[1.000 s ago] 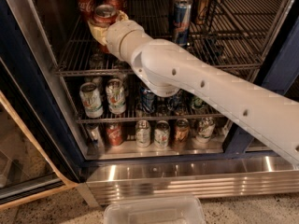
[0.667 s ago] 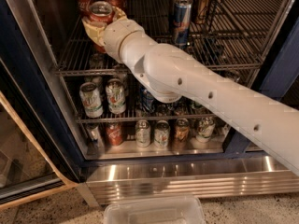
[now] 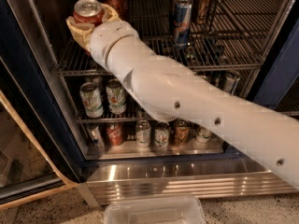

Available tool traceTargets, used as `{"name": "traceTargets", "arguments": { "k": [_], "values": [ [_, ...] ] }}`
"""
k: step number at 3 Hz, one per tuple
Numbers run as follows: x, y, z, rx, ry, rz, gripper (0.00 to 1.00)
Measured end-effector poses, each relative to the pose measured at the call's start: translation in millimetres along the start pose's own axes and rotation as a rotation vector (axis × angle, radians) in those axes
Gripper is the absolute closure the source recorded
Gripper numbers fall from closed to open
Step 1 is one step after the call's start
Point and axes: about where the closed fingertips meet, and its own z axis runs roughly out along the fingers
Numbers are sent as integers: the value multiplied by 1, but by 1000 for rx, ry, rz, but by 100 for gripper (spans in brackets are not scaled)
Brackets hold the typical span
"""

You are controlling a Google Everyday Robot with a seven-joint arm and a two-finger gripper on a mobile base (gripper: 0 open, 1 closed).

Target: Pick coke can from top shelf of fridge

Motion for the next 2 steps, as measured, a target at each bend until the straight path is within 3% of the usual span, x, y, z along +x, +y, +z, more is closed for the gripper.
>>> {"name": "traceTargets", "arguments": {
  "k": [1, 2],
  "values": [
    [-17, 27, -20, 31, 5, -14, 100],
    [-23, 39, -30, 67, 30, -50, 100]
  ]
}}
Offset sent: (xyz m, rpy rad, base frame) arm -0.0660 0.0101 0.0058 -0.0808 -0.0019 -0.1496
